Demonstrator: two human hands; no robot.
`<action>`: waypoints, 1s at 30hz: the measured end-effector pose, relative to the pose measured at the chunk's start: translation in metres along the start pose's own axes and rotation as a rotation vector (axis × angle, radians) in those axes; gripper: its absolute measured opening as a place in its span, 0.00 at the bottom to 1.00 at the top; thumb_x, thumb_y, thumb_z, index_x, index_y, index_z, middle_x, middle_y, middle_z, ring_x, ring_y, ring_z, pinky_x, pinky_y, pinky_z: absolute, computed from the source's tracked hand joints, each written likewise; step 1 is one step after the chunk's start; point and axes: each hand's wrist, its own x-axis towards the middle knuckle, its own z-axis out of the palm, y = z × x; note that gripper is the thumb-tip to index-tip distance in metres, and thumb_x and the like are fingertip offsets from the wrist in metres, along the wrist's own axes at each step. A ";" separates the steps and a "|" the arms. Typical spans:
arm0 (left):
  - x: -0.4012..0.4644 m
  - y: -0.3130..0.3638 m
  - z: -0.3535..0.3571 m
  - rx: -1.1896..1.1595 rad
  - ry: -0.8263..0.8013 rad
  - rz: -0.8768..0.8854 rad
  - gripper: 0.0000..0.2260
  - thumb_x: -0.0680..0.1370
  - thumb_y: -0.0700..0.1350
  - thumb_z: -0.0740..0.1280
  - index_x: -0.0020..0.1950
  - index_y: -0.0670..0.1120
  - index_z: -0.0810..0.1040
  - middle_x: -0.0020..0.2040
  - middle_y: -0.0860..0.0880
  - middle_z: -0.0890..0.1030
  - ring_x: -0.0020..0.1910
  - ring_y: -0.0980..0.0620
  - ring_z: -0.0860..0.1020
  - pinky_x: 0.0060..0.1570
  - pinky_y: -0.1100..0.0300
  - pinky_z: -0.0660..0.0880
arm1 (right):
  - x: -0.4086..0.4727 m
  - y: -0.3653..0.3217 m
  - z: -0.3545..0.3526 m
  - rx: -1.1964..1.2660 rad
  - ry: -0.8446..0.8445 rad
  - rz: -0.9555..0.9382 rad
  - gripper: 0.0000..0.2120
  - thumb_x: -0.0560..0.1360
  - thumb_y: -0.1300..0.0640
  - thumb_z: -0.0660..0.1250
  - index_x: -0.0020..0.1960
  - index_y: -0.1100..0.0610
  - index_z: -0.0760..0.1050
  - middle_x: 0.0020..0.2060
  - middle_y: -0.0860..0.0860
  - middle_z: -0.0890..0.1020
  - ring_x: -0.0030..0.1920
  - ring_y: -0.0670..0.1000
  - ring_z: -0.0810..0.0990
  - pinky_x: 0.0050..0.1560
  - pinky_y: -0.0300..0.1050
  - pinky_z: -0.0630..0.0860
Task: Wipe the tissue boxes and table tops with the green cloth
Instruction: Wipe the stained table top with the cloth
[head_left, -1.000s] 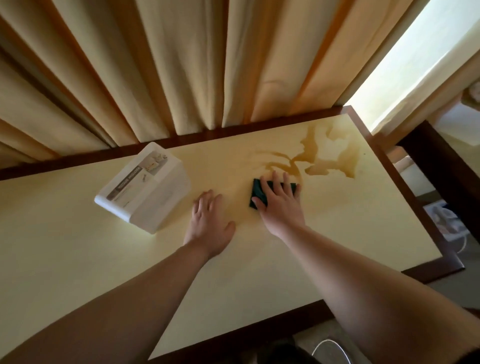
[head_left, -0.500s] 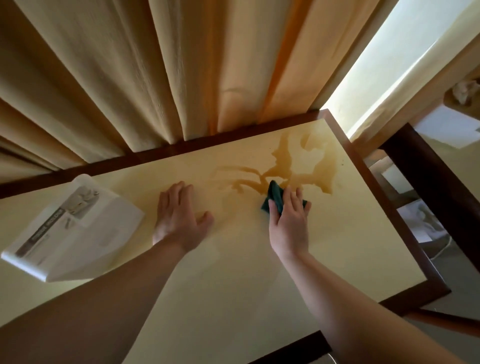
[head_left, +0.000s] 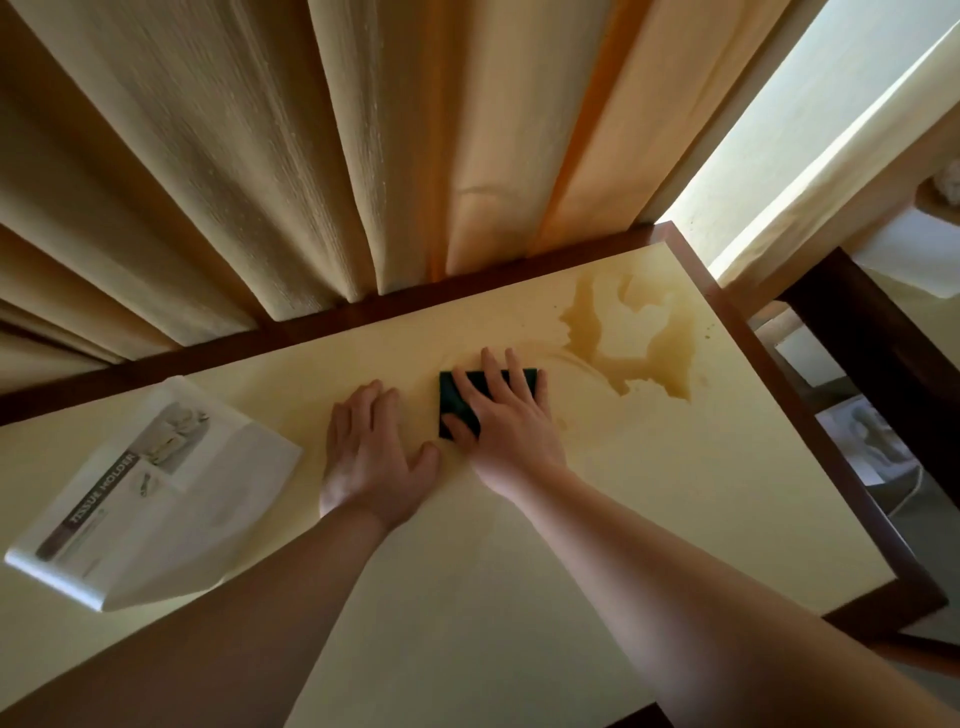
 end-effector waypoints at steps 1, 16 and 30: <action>0.000 0.000 0.000 0.005 0.001 0.004 0.33 0.73 0.60 0.63 0.74 0.46 0.68 0.77 0.48 0.62 0.75 0.44 0.60 0.76 0.44 0.63 | -0.013 0.004 0.003 -0.012 -0.003 0.003 0.31 0.84 0.33 0.43 0.84 0.40 0.45 0.84 0.49 0.42 0.82 0.54 0.32 0.81 0.63 0.37; 0.001 0.000 0.001 0.019 -0.005 0.007 0.36 0.73 0.60 0.61 0.77 0.43 0.64 0.76 0.46 0.62 0.77 0.43 0.59 0.77 0.43 0.61 | 0.067 0.007 -0.022 0.221 0.070 0.072 0.29 0.87 0.41 0.50 0.84 0.52 0.53 0.84 0.55 0.49 0.84 0.57 0.41 0.82 0.58 0.39; -0.002 0.000 -0.002 0.016 0.013 0.041 0.35 0.73 0.59 0.61 0.75 0.42 0.65 0.75 0.46 0.64 0.73 0.42 0.62 0.75 0.46 0.62 | -0.037 0.070 -0.010 -0.011 0.034 0.117 0.33 0.84 0.34 0.41 0.85 0.46 0.49 0.85 0.51 0.47 0.83 0.55 0.37 0.82 0.57 0.38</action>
